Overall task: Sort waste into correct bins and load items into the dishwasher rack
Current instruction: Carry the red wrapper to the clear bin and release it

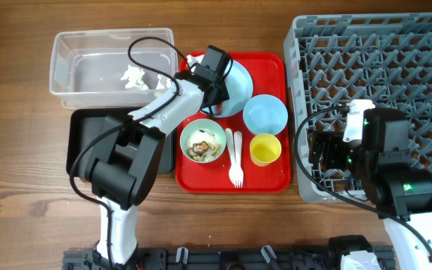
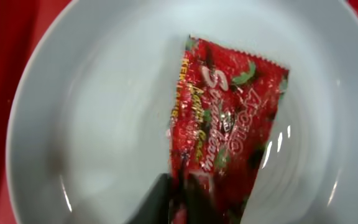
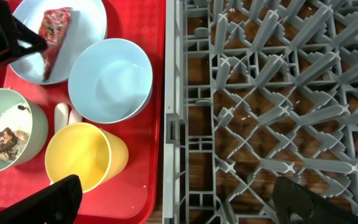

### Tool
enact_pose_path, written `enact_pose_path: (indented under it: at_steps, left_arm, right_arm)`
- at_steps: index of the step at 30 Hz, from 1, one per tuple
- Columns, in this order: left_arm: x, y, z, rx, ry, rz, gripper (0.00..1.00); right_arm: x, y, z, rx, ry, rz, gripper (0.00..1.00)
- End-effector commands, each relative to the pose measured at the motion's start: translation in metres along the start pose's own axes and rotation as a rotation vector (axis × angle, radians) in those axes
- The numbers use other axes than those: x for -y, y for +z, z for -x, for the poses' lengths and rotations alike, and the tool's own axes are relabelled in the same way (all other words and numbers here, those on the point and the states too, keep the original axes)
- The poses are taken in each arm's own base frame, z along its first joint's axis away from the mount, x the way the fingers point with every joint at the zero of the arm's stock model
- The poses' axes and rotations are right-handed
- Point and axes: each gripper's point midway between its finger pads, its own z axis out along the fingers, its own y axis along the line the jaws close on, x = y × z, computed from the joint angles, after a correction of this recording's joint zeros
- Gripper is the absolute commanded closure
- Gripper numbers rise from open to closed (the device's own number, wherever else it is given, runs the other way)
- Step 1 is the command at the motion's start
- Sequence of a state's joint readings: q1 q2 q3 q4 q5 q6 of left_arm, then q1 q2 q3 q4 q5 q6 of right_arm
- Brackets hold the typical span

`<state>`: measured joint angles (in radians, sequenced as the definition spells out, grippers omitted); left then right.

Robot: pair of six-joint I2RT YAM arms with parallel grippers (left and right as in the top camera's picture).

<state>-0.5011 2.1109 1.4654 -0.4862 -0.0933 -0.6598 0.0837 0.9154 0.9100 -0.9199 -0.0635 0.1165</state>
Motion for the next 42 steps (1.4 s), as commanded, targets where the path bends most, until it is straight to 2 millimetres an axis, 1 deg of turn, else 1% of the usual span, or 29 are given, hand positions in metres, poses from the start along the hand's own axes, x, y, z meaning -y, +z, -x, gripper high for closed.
enact_pose_path:
  at_steps: [1, 3, 5, 7, 9, 11, 12, 15, 18, 19, 21, 23, 25, 26, 27, 28, 30, 31, 34, 35, 36, 38, 40, 41, 42]
  left_arm:
    - [-0.005, 0.003, 0.006, 0.017, -0.007, 0.016, 0.96]
    - [-0.005, -0.001, 0.010, 0.026, 0.002, 0.012, 0.96]
    - [-0.004, -0.009, 0.016, 0.042, 0.008, 0.002, 0.96]
    - [-0.002, -0.025, 0.026, 0.068, -0.002, -0.015, 0.96]
    - [-0.003, -0.050, 0.041, 0.108, -0.021, -0.038, 0.96]
    - [-0.007, -0.072, 0.053, 0.136, -0.039, -0.051, 0.96]
    - [-0.011, -0.086, 0.060, 0.154, -0.043, -0.056, 0.96]
    - [-0.025, -0.119, 0.078, 0.204, -0.039, -0.063, 0.96]
    - [-0.051, -0.146, 0.100, 0.259, -0.101, -0.054, 0.96]
    - [-0.064, -0.153, 0.109, 0.281, -0.131, -0.046, 0.96]
    - [-0.084, -0.159, 0.121, 0.303, -0.173, -0.028, 0.96]
    - [-0.116, -0.160, 0.133, 0.315, -0.233, 0.011, 0.96]
    - [-0.140, -0.157, 0.137, 0.309, -0.275, 0.047, 0.96]
    - [-0.149, -0.156, 0.138, 0.304, -0.290, 0.061, 0.96]
    - [-0.158, -0.155, 0.138, 0.296, -0.306, 0.076, 0.90]
    - [-0.168, -0.152, 0.138, 0.286, -0.323, 0.094, 0.75]
    - [-0.182, -0.151, 0.135, 0.266, -0.344, 0.118, 0.70]
    - [-0.184, -0.151, 0.133, 0.260, -0.348, 0.124, 0.57]
    - [-0.185, -0.153, 0.126, 0.236, -0.345, 0.135, 0.43]
    - [-0.183, -0.156, 0.123, 0.231, -0.341, 0.135, 0.43]
    - [-0.180, -0.161, 0.119, 0.223, -0.334, 0.134, 0.40]
    - [-0.166, -0.175, 0.108, 0.209, -0.303, 0.121, 0.34]
    - [-0.146, -0.183, 0.093, 0.178, -0.260, 0.096, 0.27]
    - [-0.130, -0.185, 0.081, 0.151, -0.223, 0.078, 0.04]
    - [-0.112, -0.183, 0.071, 0.121, -0.186, 0.045, 0.00]
  right_arm:
    - [-0.004, -0.004, 0.006, 0.015, 0.013, 0.017, 0.00]
    - [-0.004, -0.004, 0.006, 0.016, 0.012, 0.017, 0.00]
    - [-0.004, -0.004, 0.006, 0.015, 0.012, 0.017, 0.00]
    - [-0.004, -0.004, 0.006, 0.013, 0.012, 0.016, 0.00]
    - [-0.004, -0.004, 0.006, 0.013, 0.012, 0.016, 0.00]
    - [-0.004, -0.004, 0.005, 0.011, 0.012, 0.016, 0.00]
    - [-0.004, -0.004, 0.005, 0.009, 0.012, 0.015, 0.00]
    - [-0.004, -0.004, 0.005, 0.009, 0.013, 0.015, 0.00]
    - [-0.004, -0.004, 0.005, 0.009, 0.013, 0.015, 0.00]
    - [-0.004, -0.004, 0.005, 0.009, 0.013, 0.015, 0.00]
    - [-0.004, -0.004, 0.005, 0.009, 0.013, 0.015, 0.00]
    - [-0.004, -0.004, 0.005, 0.009, 0.012, 0.015, 0.00]
    - [-0.004, -0.004, 0.005, 0.009, 0.013, 0.015, 0.00]
    - [-0.004, -0.004, 0.005, 0.008, 0.013, 0.016, 0.00]
    - [-0.004, -0.004, 0.005, 0.009, 0.012, 0.016, 0.00]
    - [-0.004, -0.004, 0.005, 0.009, 0.012, 0.016, 0.00]
    - [-0.004, -0.004, 0.005, 0.009, 0.012, 0.016, 0.00]
    - [-0.004, -0.004, 0.005, 0.008, 0.013, 0.016, 0.00]
    - [-0.004, -0.004, 0.005, 0.011, 0.012, 0.016, 0.00]
    - [-0.004, -0.004, 0.005, 0.012, 0.013, 0.016, 0.00]
    - [-0.004, -0.004, 0.005, 0.012, 0.012, 0.016, 0.00]
    - [-0.004, -0.004, 0.005, 0.012, 0.013, 0.016, 0.00]
    - [-0.004, -0.004, 0.005, 0.012, 0.013, 0.016, 0.00]
    - [-0.004, -0.004, 0.005, 0.012, 0.012, 0.016, 0.00]
    - [-0.004, -0.004, 0.005, 0.012, 0.012, 0.016, 0.00]
